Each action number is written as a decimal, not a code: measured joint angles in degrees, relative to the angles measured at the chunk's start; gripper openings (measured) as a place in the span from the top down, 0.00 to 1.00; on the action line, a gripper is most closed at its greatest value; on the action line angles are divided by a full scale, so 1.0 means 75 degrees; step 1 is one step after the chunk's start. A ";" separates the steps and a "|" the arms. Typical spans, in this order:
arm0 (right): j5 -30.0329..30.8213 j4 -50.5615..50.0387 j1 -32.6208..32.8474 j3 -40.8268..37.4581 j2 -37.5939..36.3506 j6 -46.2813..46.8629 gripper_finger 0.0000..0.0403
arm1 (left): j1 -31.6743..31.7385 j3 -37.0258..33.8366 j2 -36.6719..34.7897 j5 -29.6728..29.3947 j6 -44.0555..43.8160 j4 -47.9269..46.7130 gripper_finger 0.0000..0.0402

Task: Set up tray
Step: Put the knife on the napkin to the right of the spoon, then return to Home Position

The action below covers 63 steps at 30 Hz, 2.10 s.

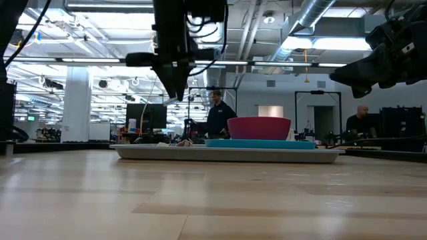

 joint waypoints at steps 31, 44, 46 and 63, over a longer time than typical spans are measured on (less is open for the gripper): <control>0.0000 0.0000 -0.0003 0.0000 0.0003 0.0000 0.80 | 0.2186 -0.3322 -0.0006 0.2939 0.1189 0.4863 0.94; 0.0000 0.0000 -0.0001 0.0000 0.0003 0.0001 0.80 | 0.2262 -0.3325 -0.0006 0.3218 0.1618 0.4922 0.65; 0.0000 0.0000 -0.0003 0.0000 0.0001 0.0001 0.80 | 0.2259 -0.3325 -0.0006 0.3338 0.1621 0.4965 0.62; 0.0000 0.0000 -0.0003 0.0000 0.0001 0.0000 0.80 | 0.1438 -0.0547 -0.0138 0.1503 0.3519 0.2572 0.58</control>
